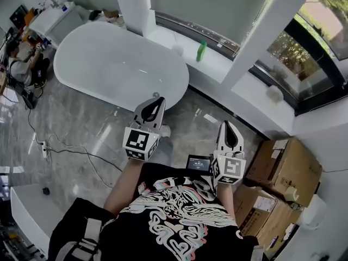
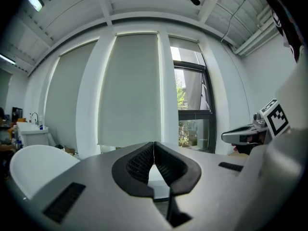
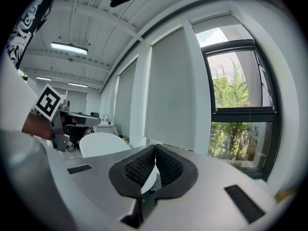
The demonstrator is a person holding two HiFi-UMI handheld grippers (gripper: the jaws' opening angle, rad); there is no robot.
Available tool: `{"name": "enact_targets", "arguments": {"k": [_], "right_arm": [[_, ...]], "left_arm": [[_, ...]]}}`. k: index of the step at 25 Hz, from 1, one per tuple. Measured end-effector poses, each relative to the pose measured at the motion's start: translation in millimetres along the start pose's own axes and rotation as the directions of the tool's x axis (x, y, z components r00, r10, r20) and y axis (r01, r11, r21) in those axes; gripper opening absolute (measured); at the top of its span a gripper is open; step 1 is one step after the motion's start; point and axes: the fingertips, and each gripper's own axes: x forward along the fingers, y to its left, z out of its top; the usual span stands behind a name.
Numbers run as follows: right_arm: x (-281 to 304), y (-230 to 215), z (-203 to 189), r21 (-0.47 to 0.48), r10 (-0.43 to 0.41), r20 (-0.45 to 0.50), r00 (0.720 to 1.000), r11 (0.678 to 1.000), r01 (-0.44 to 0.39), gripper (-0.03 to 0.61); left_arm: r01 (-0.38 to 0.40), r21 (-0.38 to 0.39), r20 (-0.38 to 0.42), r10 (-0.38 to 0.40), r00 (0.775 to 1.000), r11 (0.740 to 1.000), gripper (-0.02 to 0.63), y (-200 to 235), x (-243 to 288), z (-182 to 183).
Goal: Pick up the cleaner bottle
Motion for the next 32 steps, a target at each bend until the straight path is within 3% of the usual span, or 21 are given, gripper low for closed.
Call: {"name": "enact_targets", "arguments": {"k": [8,17,32], "right_arm": [[118.2,-19.4,22.2,0.001,-0.062,-0.027,0.998,0.998,0.062,0.026],[248.3,-31.9,48.0,0.0,-0.127,-0.038,0.991,0.992,0.127,0.026],[345.2,-41.6,63.8,-0.007,-0.176,-0.038,0.984,0.984,0.176,0.026]], "left_arm": [[0.007,0.035,0.045,-0.009,0.999,0.999,0.017,72.9,101.8,21.6],[0.046,0.022,0.04,-0.047,0.998,0.999,0.017,163.9,208.2,35.7],[0.071,0.021,0.035,-0.071,0.997,0.997,0.017,223.2,288.8,38.9]]}}
